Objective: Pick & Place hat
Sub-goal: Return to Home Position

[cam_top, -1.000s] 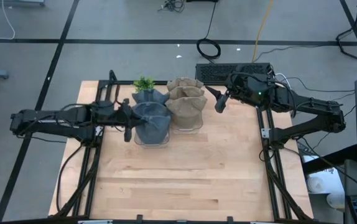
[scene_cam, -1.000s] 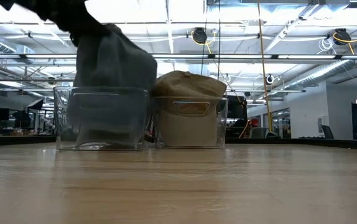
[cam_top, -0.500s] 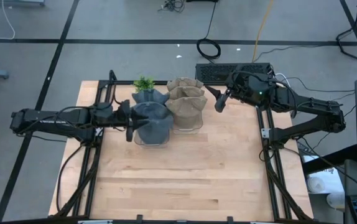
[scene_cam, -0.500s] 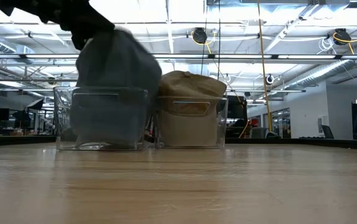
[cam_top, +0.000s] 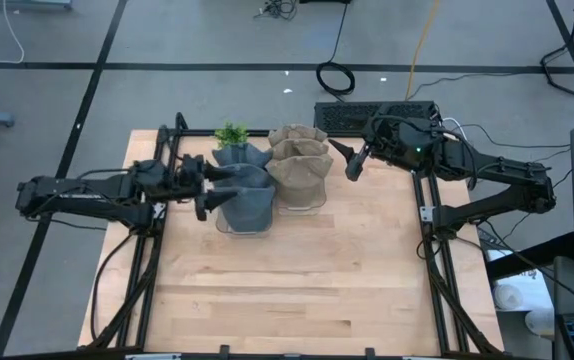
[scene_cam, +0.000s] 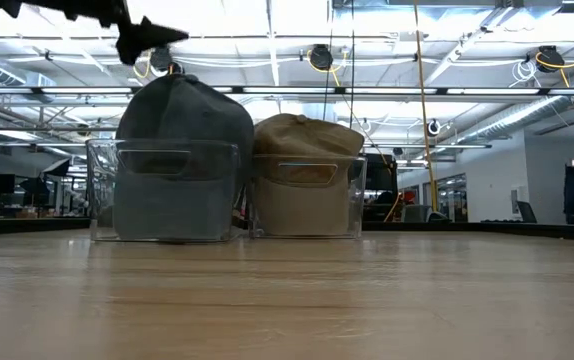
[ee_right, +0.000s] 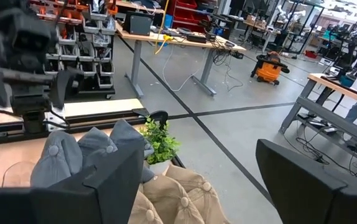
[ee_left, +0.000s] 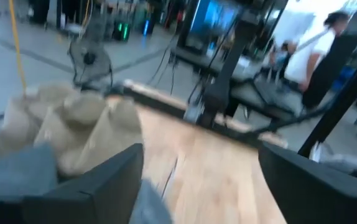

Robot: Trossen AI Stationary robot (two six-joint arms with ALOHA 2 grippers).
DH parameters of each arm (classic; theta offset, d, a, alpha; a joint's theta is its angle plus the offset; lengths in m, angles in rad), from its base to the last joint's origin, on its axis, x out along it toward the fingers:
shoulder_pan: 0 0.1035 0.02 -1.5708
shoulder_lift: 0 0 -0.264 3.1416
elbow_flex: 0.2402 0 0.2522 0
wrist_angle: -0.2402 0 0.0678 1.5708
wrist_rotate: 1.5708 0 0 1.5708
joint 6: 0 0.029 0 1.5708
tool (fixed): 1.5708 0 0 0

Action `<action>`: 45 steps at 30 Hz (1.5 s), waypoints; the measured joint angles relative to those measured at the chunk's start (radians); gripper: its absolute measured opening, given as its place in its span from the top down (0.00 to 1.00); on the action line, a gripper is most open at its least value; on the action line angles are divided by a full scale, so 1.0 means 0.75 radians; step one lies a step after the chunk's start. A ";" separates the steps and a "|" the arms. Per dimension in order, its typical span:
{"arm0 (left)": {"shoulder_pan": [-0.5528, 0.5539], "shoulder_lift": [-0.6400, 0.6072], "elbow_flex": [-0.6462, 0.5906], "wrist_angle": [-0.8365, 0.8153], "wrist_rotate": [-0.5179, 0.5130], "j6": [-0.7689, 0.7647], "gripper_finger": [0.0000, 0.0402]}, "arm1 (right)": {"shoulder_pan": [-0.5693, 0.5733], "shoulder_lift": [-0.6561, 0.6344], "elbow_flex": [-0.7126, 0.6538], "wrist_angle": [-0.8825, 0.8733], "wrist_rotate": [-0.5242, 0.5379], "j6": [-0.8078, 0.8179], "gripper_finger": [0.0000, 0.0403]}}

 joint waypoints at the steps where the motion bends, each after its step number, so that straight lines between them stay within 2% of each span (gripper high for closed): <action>1: 0.000 -0.012 0.007 0.020 0.000 0.000 0.18 | 0.000 0.000 0.000 0.000 0.000 0.000 0.26; 8: 0.000 -0.071 0.135 0.041 0.002 0.068 0.11 | 0.000 0.000 0.000 0.012 0.000 0.000 0.26; 14: 0.000 -0.085 0.203 0.039 -0.008 0.044 0.12 | 0.000 -0.004 0.000 0.010 0.001 -0.003 0.26; 17: 0.000 -0.099 0.216 0.026 -0.011 0.123 0.14 | 0.004 -0.020 0.000 -0.013 -0.006 0.069 0.26; 23: 0.000 -0.202 0.225 -0.061 -0.009 0.231 0.15 | -0.015 -0.094 -0.001 -0.085 -0.305 0.072 0.26; 26: 0.001 -0.282 0.224 -0.158 -0.045 0.294 0.14 | -0.027 -0.150 -0.013 -0.185 -0.346 0.096 0.26; 29: 0.001 -0.365 0.186 -0.173 -0.046 0.297 0.13 | -0.026 -0.239 -0.116 -0.167 -0.346 0.149 0.26; 38: 0.000 -0.622 -0.052 -0.114 -0.046 0.281 0.15 | 0.011 -0.589 -0.659 0.218 -0.347 0.227 0.26; 45: 0.000 -0.747 -0.158 -0.112 -0.046 0.275 0.12 | 0.012 -0.817 -1.020 0.456 -0.271 0.246 0.27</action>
